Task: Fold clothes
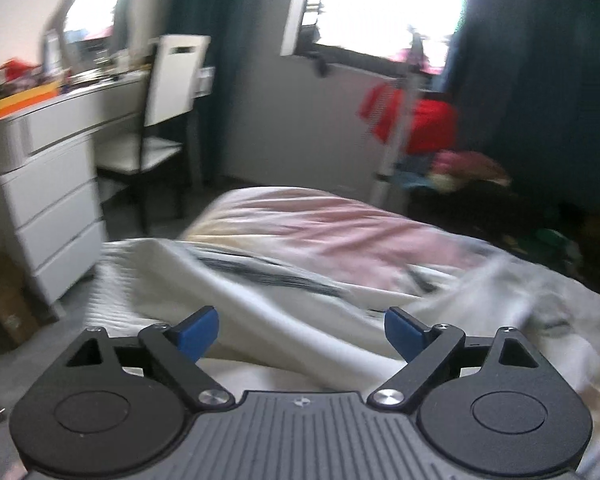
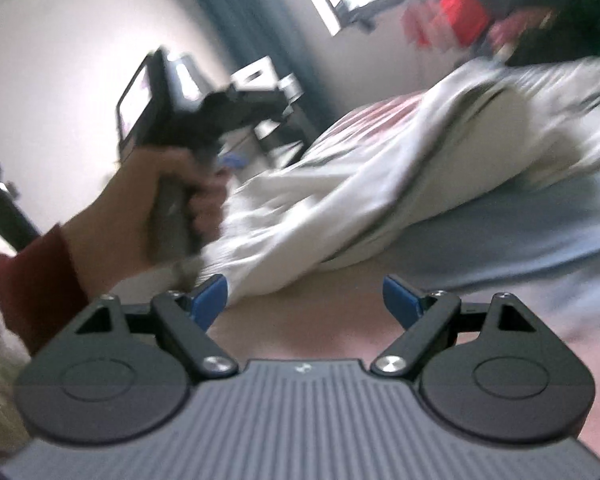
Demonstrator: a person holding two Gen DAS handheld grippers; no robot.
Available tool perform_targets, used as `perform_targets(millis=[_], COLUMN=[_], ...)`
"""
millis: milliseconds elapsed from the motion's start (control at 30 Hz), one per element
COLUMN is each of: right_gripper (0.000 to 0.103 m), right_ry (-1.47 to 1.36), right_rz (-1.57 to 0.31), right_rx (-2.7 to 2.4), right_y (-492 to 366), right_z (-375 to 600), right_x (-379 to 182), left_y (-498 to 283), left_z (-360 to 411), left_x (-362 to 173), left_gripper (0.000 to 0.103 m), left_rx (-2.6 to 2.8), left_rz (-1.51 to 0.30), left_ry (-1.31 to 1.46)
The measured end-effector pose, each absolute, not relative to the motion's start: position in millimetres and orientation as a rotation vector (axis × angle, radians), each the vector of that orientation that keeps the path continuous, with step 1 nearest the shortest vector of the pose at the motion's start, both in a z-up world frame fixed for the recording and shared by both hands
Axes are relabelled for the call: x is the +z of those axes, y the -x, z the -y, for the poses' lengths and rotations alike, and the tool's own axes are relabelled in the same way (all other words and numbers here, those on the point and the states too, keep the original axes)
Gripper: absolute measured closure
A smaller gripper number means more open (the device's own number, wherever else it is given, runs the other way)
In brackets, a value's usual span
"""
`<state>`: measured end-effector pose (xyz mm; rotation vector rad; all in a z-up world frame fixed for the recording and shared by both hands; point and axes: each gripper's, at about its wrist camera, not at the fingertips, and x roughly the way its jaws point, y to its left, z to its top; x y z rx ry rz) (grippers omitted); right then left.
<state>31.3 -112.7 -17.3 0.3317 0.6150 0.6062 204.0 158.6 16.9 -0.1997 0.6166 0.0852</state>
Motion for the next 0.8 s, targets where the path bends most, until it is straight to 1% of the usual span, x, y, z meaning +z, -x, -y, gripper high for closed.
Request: perform_targets(millis=[133, 267, 367, 500, 533, 600, 700, 733, 767, 800], right_gripper=[0.016, 0.016, 0.016, 0.016, 0.016, 0.016, 0.016, 0.016, 0.016, 0.016], right_ry=[-0.241, -0.286, -0.361, -0.433, -0.432, -0.419, -0.387, -0.394, -0.402, -0.411], right_rz=[-0.505, -0.434, -0.46, -0.508, -0.513, -0.515, -0.542, -0.549, -0.556, -0.564], right_rx=[0.446, 0.286, 0.229, 0.184, 0.177, 0.174, 0.155, 0.152, 0.15, 0.148], right_y=[-14, -21, -43, -82, -92, -104, -127, -130, -133, -137], right_z=[196, 260, 289, 309, 302, 303, 305, 306, 307, 309], right_x=[-2, -15, -34, -60, -69, -79, -100, -103, -107, -110], left_y=[-215, -248, -281, -333, -347, -372, -387, -387, -386, -386], left_z=[-95, -42, -7, 26, 34, 50, 66, 69, 73, 76], left_x=[9, -2, -10, -21, -24, -32, -38, -38, -39, -39], left_gripper=[0.011, 0.011, 0.011, 0.011, 0.011, 0.015, 0.026, 0.035, 0.047, 0.052], left_rx=[-0.016, -0.058, -0.062, -0.048, -0.043, -0.039, -0.043, -0.046, -0.049, -0.053], left_rz=[-0.599, -0.592, -0.571, -0.546, -0.543, -0.555, -0.562, -0.56, -0.558, -0.556], left_ry=[0.181, 0.154, 0.113, 0.034, 0.016, -0.025, -0.075, -0.087, -0.1, -0.112])
